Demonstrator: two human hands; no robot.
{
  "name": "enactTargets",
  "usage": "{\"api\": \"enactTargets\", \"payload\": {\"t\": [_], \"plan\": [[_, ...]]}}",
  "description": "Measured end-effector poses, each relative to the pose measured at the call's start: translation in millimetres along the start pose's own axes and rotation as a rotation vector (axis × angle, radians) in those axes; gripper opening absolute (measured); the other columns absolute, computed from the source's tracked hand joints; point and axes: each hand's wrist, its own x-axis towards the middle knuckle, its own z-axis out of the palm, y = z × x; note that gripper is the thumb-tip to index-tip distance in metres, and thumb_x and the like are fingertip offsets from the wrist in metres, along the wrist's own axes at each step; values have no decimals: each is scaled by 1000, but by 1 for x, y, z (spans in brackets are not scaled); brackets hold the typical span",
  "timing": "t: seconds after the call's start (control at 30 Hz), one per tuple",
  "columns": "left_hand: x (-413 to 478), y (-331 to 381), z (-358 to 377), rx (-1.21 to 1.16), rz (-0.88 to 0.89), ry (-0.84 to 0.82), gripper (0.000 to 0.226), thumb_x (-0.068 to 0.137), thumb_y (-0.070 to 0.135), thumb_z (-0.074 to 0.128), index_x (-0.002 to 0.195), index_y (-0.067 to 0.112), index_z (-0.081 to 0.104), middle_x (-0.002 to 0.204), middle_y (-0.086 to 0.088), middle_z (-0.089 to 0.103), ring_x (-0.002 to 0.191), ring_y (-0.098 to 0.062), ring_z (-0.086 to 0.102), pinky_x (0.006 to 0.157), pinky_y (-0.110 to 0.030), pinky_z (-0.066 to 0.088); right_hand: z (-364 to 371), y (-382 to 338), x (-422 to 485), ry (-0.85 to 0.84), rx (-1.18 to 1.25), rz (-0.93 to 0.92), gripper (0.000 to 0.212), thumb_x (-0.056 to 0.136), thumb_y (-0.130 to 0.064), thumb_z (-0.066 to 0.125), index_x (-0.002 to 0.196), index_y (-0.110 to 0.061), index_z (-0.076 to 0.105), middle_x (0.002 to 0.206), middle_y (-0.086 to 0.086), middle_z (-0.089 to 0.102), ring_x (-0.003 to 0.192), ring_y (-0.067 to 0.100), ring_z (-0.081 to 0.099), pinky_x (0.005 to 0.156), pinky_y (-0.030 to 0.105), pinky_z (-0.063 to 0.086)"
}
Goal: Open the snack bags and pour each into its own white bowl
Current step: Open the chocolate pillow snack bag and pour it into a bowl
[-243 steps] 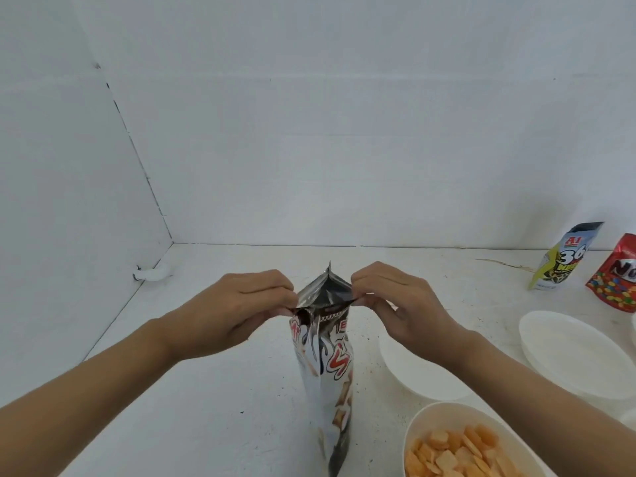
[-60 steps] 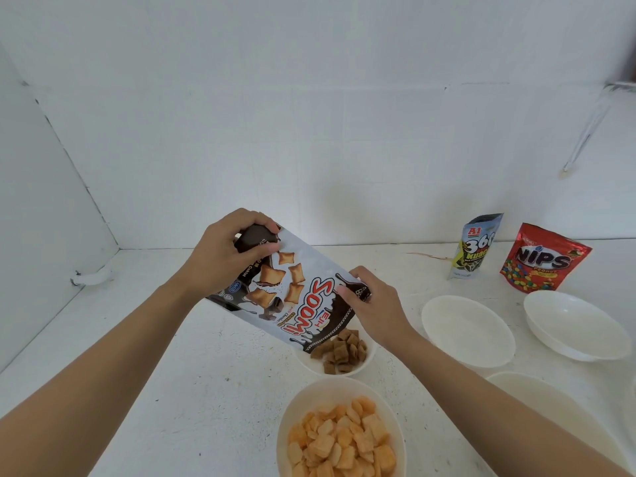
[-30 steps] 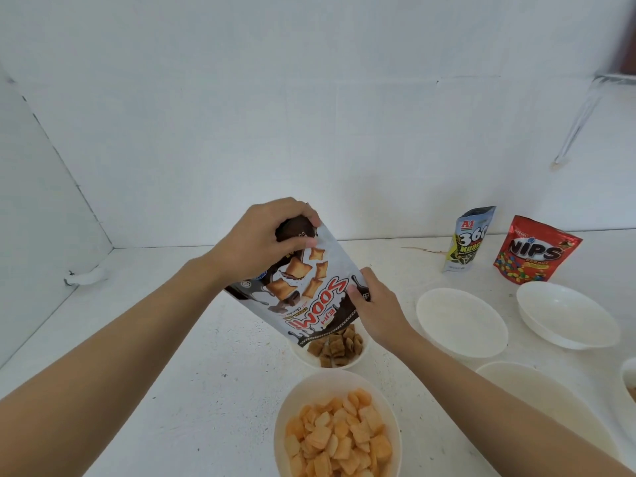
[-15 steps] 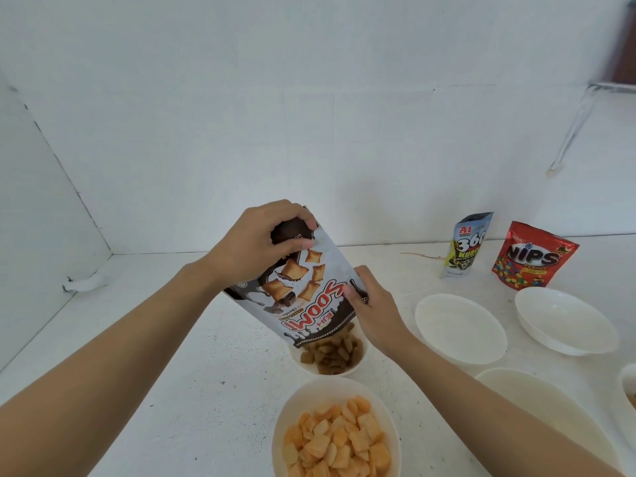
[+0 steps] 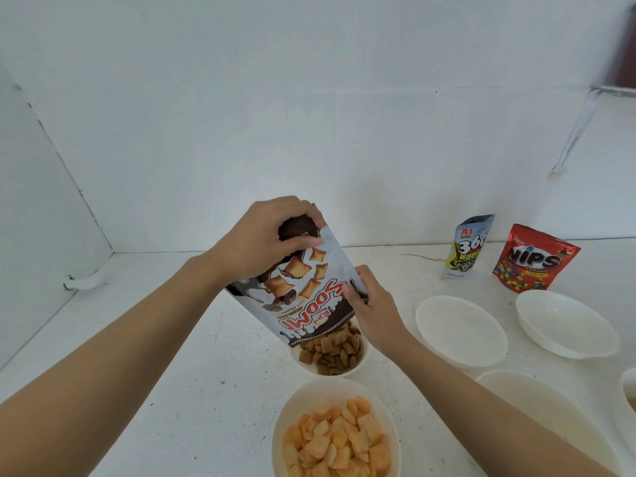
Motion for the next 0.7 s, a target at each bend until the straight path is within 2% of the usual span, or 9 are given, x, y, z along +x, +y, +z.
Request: {"api": "enactTargets", "payload": {"t": [0.1, 0.2, 0.3, 0.4, 0.47, 0.57, 0.7], "plan": [[1, -3, 3, 1, -12, -11, 19, 90, 26, 73, 109, 27, 68, 106, 8, 67, 99, -8, 61, 81, -22, 52, 1, 2, -1, 0, -10, 14, 12, 104, -29, 45, 113, -22, 46, 118, 1, 67, 102, 15, 69, 78, 31, 62], [4, -2, -3, -20, -14, 24, 21, 89, 28, 74, 109, 28, 69, 106, 8, 66, 99, -4, 60, 78, -16, 52, -3, -3, 4, 55, 12, -5, 8, 104, -26, 46, 111, -21, 48, 112, -1, 68, 99, 15, 69, 75, 28, 62], [4, 2, -10, -22, -5, 36, 28, 89, 30, 74, 116, 29, 66, 112, 9, 64, 103, -5, 60, 80, -16, 53, -6, -7, 8, 106, 37, -14, 6, 104, -22, 47, 110, -21, 49, 108, 0, 68, 98, 13, 68, 73, 26, 60], [-8, 2, -9, -118, -88, -51, 50, 88, 31, 75, 131, 39, 50, 124, 11, 57, 111, -4, 59, 81, -18, 57, -6, -3, 4, 79, 40, 18, 4, 104, -21, 46, 108, -21, 49, 109, 1, 67, 96, 10, 67, 66, 20, 57], [-21, -3, -8, -162, -164, -64, 62, 86, 36, 75, 135, 50, 39, 124, 12, 55, 112, 2, 58, 80, -18, 58, -5, 1, 0, 67, 37, 49, 3, 105, -21, 45, 107, -21, 48, 109, 0, 67, 94, 7, 66, 62, 17, 54], [-45, -19, -6, -181, -321, 54, 65, 83, 46, 73, 135, 53, 35, 115, 15, 58, 106, 3, 61, 73, -17, 57, -5, 3, -2, 64, 57, 85, 4, 105, -22, 44, 107, -20, 48, 108, -2, 67, 95, 6, 67, 61, 16, 54], [-74, -28, 16, -563, -507, 274, 46, 85, 32, 73, 126, 39, 52, 106, 6, 69, 98, -12, 71, 64, -19, 56, -5, 7, -3, 63, 20, 70, 5, 105, -22, 44, 106, -18, 48, 106, -1, 69, 96, 10, 68, 63, 20, 55]]}}
